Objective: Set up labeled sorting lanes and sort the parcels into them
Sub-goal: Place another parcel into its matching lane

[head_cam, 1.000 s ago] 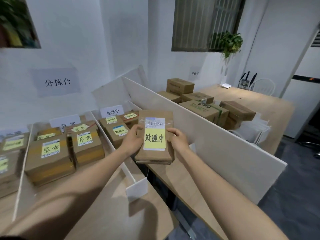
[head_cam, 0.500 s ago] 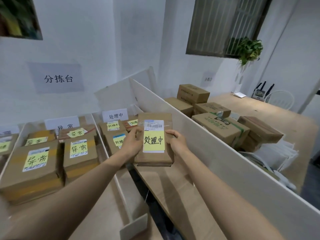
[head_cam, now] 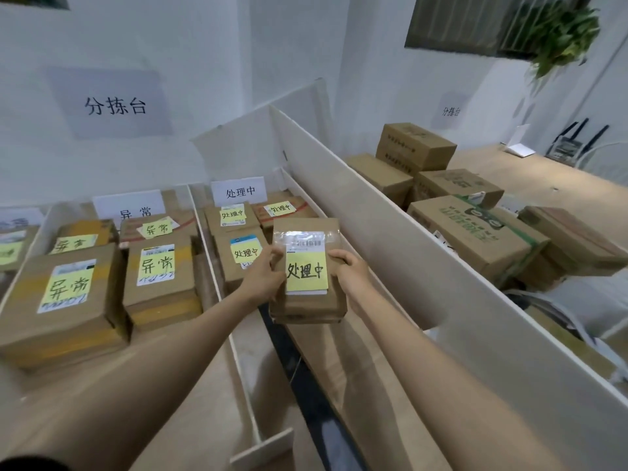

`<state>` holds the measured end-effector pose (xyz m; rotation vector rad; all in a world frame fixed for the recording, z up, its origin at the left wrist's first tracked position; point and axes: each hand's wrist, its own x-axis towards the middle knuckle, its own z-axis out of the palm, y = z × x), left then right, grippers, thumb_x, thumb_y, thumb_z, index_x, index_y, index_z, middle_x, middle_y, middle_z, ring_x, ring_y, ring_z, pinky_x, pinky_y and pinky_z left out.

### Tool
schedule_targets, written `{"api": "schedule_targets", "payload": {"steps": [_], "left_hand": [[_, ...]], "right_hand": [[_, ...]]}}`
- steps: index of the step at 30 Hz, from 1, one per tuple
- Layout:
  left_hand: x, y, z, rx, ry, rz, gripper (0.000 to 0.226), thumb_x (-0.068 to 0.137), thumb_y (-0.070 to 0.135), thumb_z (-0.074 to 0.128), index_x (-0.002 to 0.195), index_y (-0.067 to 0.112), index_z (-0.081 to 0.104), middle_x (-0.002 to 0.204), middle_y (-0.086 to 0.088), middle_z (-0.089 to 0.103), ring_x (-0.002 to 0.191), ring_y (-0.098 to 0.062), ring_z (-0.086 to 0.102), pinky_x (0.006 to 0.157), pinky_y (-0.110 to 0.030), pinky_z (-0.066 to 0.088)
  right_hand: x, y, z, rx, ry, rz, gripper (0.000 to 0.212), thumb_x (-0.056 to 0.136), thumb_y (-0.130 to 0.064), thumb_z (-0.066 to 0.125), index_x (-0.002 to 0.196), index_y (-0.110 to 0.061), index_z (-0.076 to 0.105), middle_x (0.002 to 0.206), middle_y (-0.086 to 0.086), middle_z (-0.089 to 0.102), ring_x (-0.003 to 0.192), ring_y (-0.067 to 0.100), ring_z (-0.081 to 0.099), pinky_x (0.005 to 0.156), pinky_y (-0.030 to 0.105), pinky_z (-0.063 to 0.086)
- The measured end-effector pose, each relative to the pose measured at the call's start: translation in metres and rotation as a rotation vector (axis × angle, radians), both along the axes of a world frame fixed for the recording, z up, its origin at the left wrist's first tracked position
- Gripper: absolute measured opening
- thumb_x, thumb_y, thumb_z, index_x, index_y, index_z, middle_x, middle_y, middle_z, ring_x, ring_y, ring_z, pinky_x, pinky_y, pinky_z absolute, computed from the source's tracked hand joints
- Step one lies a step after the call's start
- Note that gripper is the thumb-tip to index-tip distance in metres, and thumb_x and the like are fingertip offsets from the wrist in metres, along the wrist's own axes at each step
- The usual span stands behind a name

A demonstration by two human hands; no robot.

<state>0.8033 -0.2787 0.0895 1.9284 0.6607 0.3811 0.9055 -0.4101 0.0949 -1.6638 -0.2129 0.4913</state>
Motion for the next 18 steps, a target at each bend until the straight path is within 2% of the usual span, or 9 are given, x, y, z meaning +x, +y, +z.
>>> {"api": "schedule_targets", "payload": {"steps": [2,7,8,10,13,15,18], "left_hand": [[0.007,-0.001,-0.006,-0.033,0.023,0.005,0.026,0.093,0.005,0.052,0.115,0.018,0.044,0.110,0.002,0.050,0.099,-0.014,0.052,0.065,-0.019,0.050],[0.031,-0.001,-0.021,-0.106,0.061,-0.005,0.034,0.092,0.003,0.052,0.122,0.016,0.042,0.126,-0.009,0.052,0.115,-0.026,0.056,0.087,-0.036,0.054],[0.036,-0.003,-0.026,-0.113,0.073,-0.003,0.035,0.092,0.002,0.052,0.122,0.016,0.041,0.128,-0.011,0.052,0.116,-0.027,0.055,0.086,-0.035,0.055],[0.045,-0.006,-0.037,-0.132,0.096,-0.003,0.038,0.091,0.001,0.052,0.125,0.015,0.041,0.132,-0.012,0.050,0.113,-0.025,0.056,0.074,-0.027,0.055],[0.058,-0.010,-0.052,-0.148,0.143,0.004,0.043,0.090,0.000,0.053,0.129,0.014,0.041,0.135,-0.012,0.047,0.101,-0.019,0.055,0.060,-0.019,0.049],[0.065,-0.011,-0.063,-0.165,0.177,0.010,0.044,0.089,-0.001,0.052,0.130,0.013,0.040,0.134,-0.012,0.048,0.093,-0.016,0.055,0.056,-0.017,0.046],[0.073,-0.013,-0.079,-0.195,0.212,0.022,0.045,0.089,-0.001,0.051,0.130,0.013,0.040,0.132,-0.013,0.050,0.084,-0.014,0.055,0.057,-0.020,0.046]], "right_hand": [[0.010,0.001,-0.009,-0.016,-0.013,0.026,0.024,0.088,-0.007,0.062,0.111,-0.010,0.064,0.112,0.008,0.067,0.103,0.023,0.064,0.093,0.039,0.052],[0.039,-0.001,-0.030,-0.082,-0.029,0.070,0.021,0.090,-0.006,0.054,0.104,-0.020,0.062,0.111,0.004,0.066,0.103,0.020,0.063,0.094,0.040,0.052],[0.046,-0.001,-0.034,-0.091,-0.014,0.068,0.022,0.090,-0.005,0.053,0.103,-0.020,0.062,0.109,0.003,0.067,0.101,0.020,0.064,0.093,0.040,0.052],[0.057,-0.002,-0.043,-0.098,0.018,0.063,0.025,0.088,-0.002,0.051,0.104,-0.018,0.063,0.105,0.003,0.067,0.092,0.017,0.064,0.087,0.037,0.054],[0.070,-0.002,-0.057,-0.127,0.044,0.070,0.030,0.088,0.001,0.049,0.111,-0.013,0.063,0.099,0.000,0.065,0.080,0.008,0.061,0.069,0.026,0.052],[0.077,-0.003,-0.067,-0.142,0.049,0.068,0.031,0.088,0.001,0.050,0.113,-0.010,0.064,0.101,0.000,0.064,0.078,0.003,0.058,0.062,0.019,0.048],[0.087,-0.003,-0.082,-0.166,0.058,0.082,0.024,0.090,-0.004,0.055,0.112,-0.011,0.063,0.098,-0.004,0.063,0.077,-0.002,0.055,0.057,0.011,0.044]]}}
